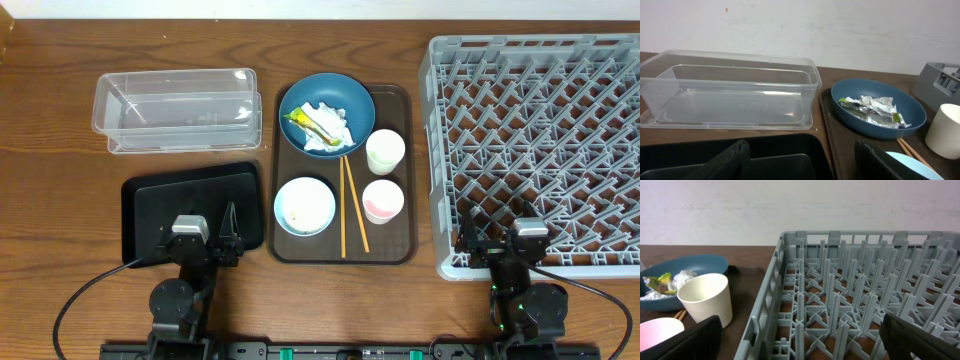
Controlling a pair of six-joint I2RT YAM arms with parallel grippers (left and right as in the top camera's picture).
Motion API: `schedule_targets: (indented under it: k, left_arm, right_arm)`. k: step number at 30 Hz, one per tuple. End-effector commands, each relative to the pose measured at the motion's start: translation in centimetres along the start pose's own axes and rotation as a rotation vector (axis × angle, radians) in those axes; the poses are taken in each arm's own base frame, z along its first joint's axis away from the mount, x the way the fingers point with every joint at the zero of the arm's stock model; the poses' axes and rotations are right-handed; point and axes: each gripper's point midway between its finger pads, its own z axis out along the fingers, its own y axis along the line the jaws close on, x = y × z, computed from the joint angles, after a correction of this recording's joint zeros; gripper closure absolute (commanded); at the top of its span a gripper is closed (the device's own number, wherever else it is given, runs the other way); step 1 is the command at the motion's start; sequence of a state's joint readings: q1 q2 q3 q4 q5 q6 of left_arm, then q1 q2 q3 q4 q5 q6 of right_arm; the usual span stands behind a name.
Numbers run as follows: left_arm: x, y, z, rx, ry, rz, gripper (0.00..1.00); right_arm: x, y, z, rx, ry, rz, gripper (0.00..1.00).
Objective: Sort waste into correct bins and load items into the dishwasher rack
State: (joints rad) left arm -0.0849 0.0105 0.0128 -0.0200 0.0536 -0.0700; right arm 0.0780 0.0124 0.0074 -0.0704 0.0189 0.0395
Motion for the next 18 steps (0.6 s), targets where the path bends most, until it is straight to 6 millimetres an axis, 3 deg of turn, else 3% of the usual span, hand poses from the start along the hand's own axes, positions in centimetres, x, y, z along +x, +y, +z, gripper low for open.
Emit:
schedule_targets:
  k: [1,18]
  left_arm:
    - [1.42,0.09,0.01,0.002,0.049,0.012,0.30]
    - [1.55,0.11,-0.03,-0.004,0.073,-0.063,0.30]
  right_arm:
    - [0.08,0.60,-0.03,-0.024,0.001,-0.016,0.01]
    - [-0.20,0.61,-0.06,-0.025,-0.006,0.087,0.01]
